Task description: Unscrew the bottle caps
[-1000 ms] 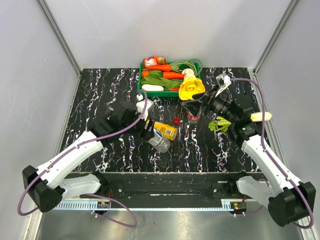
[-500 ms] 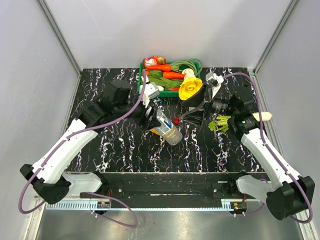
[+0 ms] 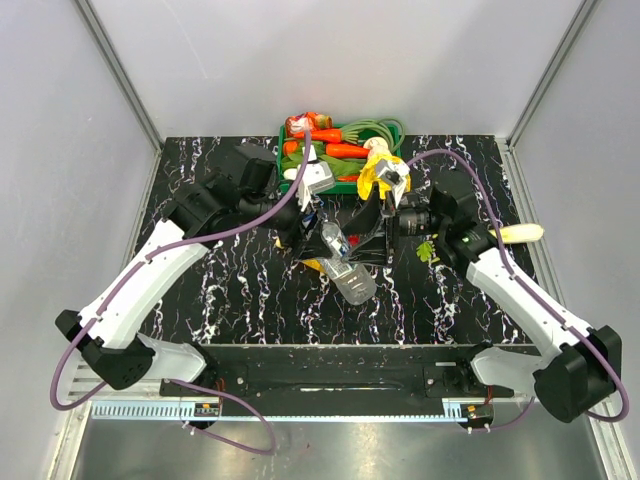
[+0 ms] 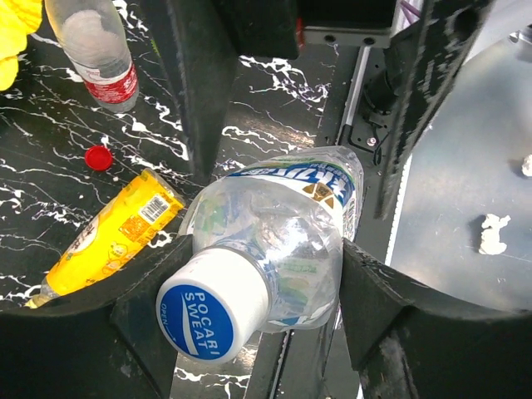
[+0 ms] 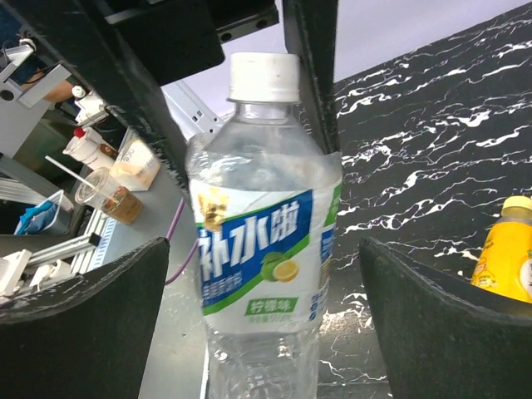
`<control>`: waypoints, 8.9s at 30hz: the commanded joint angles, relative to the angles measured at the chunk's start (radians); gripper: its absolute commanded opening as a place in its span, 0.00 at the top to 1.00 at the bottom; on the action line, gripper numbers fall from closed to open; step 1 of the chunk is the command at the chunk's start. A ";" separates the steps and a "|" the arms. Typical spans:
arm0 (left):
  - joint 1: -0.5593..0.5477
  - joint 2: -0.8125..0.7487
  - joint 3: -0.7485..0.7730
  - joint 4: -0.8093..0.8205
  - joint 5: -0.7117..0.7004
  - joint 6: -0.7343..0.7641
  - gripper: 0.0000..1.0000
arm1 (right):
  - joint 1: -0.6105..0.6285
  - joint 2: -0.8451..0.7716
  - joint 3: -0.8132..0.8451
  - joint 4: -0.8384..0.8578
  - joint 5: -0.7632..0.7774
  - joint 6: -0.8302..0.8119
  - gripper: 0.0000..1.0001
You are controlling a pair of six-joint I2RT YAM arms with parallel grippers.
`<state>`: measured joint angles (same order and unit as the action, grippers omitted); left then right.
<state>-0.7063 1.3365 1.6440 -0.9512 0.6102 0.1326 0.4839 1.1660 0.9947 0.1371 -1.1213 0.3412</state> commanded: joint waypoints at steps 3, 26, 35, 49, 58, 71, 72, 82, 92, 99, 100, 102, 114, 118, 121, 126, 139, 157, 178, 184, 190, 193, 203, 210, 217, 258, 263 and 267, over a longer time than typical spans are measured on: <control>-0.019 -0.003 0.046 0.017 0.053 0.015 0.32 | 0.044 0.047 0.047 0.032 -0.028 0.002 0.00; -0.022 -0.088 0.025 0.063 -0.277 -0.018 0.01 | 0.067 0.121 0.056 0.042 -0.137 0.030 0.59; -0.015 -0.237 -0.044 0.149 -0.575 -0.053 0.01 | 0.068 0.121 0.064 0.013 -0.078 0.013 0.57; 0.090 -0.287 -0.154 0.221 -0.367 -0.283 0.01 | 0.067 0.086 0.142 0.061 0.313 0.202 0.55; 0.100 -0.273 -0.262 0.440 -0.103 -0.387 0.01 | 0.067 -0.058 -0.020 0.324 0.652 0.412 0.55; 0.105 -0.178 -0.366 0.764 0.212 -0.564 0.01 | 0.067 -0.124 -0.133 0.584 0.709 0.535 0.55; 0.103 -0.169 -0.365 0.767 0.217 -0.562 0.01 | 0.067 -0.126 -0.133 0.590 0.709 0.536 0.55; 0.096 -0.114 -0.414 0.900 0.290 -0.646 0.01 | 0.067 -0.132 -0.142 0.616 0.730 0.544 0.55; 0.056 -0.097 -0.452 1.049 0.301 -0.732 0.27 | 0.067 -0.108 -0.134 0.624 0.724 0.555 0.53; 0.056 -0.112 -0.461 1.024 0.277 -0.702 0.40 | 0.067 -0.117 -0.133 0.604 0.715 0.532 0.45; 0.056 -0.118 -0.457 1.002 0.264 -0.677 0.41 | 0.065 -0.121 -0.133 0.593 0.713 0.522 0.42; 0.057 -0.123 -0.437 0.897 0.226 -0.621 0.41 | 0.065 -0.130 -0.131 0.566 0.718 0.503 0.29; 0.054 -0.166 -0.381 0.451 -0.062 -0.344 0.41 | 0.067 -0.155 -0.054 0.300 0.764 0.371 0.00; 0.053 -0.189 -0.404 0.376 -0.167 -0.297 0.41 | 0.067 -0.141 -0.031 0.228 0.818 0.372 0.00; 0.034 -0.194 -0.415 0.326 -0.275 -0.268 0.41 | 0.067 -0.114 -0.008 0.194 0.819 0.372 0.00; -0.030 -0.201 -0.431 0.272 -0.459 -0.246 0.42 | 0.065 -0.062 0.024 0.168 0.813 0.372 0.00; -0.182 -0.221 -0.444 0.249 -0.796 -0.235 0.43 | 0.065 0.057 0.082 0.085 0.841 0.453 0.16; -0.251 -0.174 -0.446 0.221 -0.859 -0.241 0.43 | 0.067 0.147 0.114 0.167 0.738 0.513 0.37; -0.260 -0.151 -0.457 0.213 -0.877 -0.245 0.43 | 0.067 0.158 0.105 0.174 0.698 0.509 0.87; -0.260 -0.142 -0.477 0.223 -0.880 -0.258 0.42 | 0.067 0.146 0.082 0.185 0.703 0.495 1.00; -0.260 -0.145 -0.507 0.275 -0.831 -0.272 0.41 | 0.065 0.139 0.056 0.214 0.675 0.479 1.00; -0.259 -0.151 -0.521 0.302 -0.805 -0.278 0.41 | 0.065 0.135 0.045 0.220 0.669 0.476 1.00; -0.233 -0.212 -0.581 0.411 -0.640 -0.292 0.41 | 0.053 0.103 0.015 0.233 0.611 0.470 1.00; -0.160 -0.287 -0.650 0.514 -0.423 -0.333 0.43 | 0.047 0.081 0.007 0.248 0.557 0.470 1.00; -0.096 -0.341 -0.710 0.617 -0.196 -0.361 0.45 | 0.039 0.073 0.005 0.291 0.474 0.470 1.00; -0.055 -0.333 -0.714 0.582 0.040 -0.291 0.45 | 0.012 -0.041 0.085 0.377 0.339 0.329 0.14; -0.058 -0.341 -0.684 0.502 -0.128 -0.266 0.45 | 0.010 -0.071 0.093 0.225 0.491 0.285 0.09; -0.067 -0.339 -0.658 0.453 -0.295 -0.255 0.44 | 0.012 -0.068 0.105 0.151 0.551 0.274 0.07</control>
<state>-0.7628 1.0046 0.9157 -0.4667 0.5190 -0.1558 0.4934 1.1084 1.0492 0.4057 -0.6922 0.6609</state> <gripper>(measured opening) 0.695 0.919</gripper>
